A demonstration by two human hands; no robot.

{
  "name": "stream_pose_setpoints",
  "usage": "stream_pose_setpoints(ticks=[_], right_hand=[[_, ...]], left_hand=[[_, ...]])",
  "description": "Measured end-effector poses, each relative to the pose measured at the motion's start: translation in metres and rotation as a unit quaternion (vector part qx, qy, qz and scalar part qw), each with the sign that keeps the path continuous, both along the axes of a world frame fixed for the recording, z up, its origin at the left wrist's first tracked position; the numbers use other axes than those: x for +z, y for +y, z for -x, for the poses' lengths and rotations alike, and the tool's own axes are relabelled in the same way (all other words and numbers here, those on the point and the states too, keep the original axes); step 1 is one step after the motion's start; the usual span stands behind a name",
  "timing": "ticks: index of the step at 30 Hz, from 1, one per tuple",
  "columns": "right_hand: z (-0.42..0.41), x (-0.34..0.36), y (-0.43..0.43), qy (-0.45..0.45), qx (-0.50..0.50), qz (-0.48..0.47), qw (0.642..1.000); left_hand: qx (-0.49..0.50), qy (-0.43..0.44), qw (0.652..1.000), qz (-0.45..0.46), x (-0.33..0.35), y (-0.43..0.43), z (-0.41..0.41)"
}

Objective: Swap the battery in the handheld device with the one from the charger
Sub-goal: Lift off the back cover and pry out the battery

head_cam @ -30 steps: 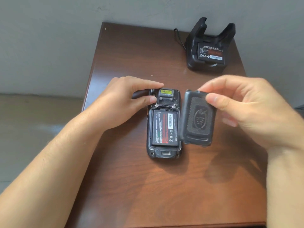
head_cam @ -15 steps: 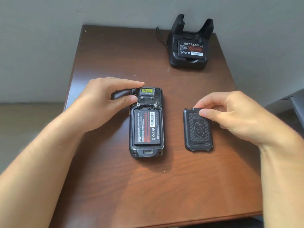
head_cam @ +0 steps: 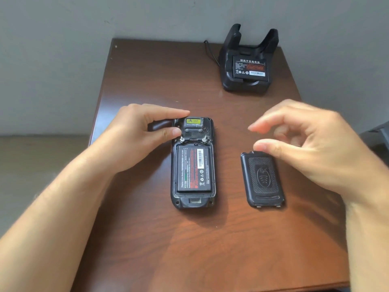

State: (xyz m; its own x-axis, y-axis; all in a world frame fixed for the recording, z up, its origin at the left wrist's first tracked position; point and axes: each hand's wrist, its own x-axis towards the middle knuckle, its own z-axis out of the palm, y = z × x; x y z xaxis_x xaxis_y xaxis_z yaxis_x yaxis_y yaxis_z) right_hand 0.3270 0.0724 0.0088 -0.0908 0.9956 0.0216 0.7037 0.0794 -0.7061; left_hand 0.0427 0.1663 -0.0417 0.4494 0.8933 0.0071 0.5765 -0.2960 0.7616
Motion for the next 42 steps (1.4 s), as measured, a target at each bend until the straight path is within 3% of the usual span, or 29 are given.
stream_pose_setpoints(ticks=[2, 5, 8, 13, 18, 21, 27, 42], right_hand=[[0.025, 0.015, -0.003, -0.008, 0.049, -0.027, 0.998], [0.063, 0.012, -0.003, -0.097, 0.119, 0.002, 0.988], [0.082, 0.003, 0.0, -0.185, 0.129, 0.051, 0.973], [0.082, 0.006, 0.005, -0.237, 0.153, 0.097, 0.954], [0.082, 0.006, 0.004, -0.279, 0.182, 0.092, 0.938], [0.075, 0.001, 0.004, -0.272, 0.185, 0.069, 0.942], [0.06, -0.012, -0.003, -0.216, 0.166, 0.021, 0.962], [0.058, -0.038, -0.024, -0.106, 0.115, -0.077, 0.985]], left_hand=[[0.001, -0.01, 1.0, 0.008, 0.0, 0.001, 0.001], [0.0, -0.012, 1.0, 0.019, -0.001, 0.0, 0.001], [-0.002, -0.012, 1.0, 0.023, -0.001, 0.001, 0.002], [-0.006, -0.009, 1.0, 0.023, -0.003, 0.004, 0.004], [-0.039, 0.028, 0.997, -0.063, 0.003, -0.005, 0.008], [-0.071, 0.052, 0.989, -0.12, 0.015, -0.026, 0.012], [-0.101, 0.143, 0.983, -0.061, 0.018, -0.054, 0.016], [-0.077, 0.09, 0.988, -0.101, 0.006, -0.07, 0.014]])
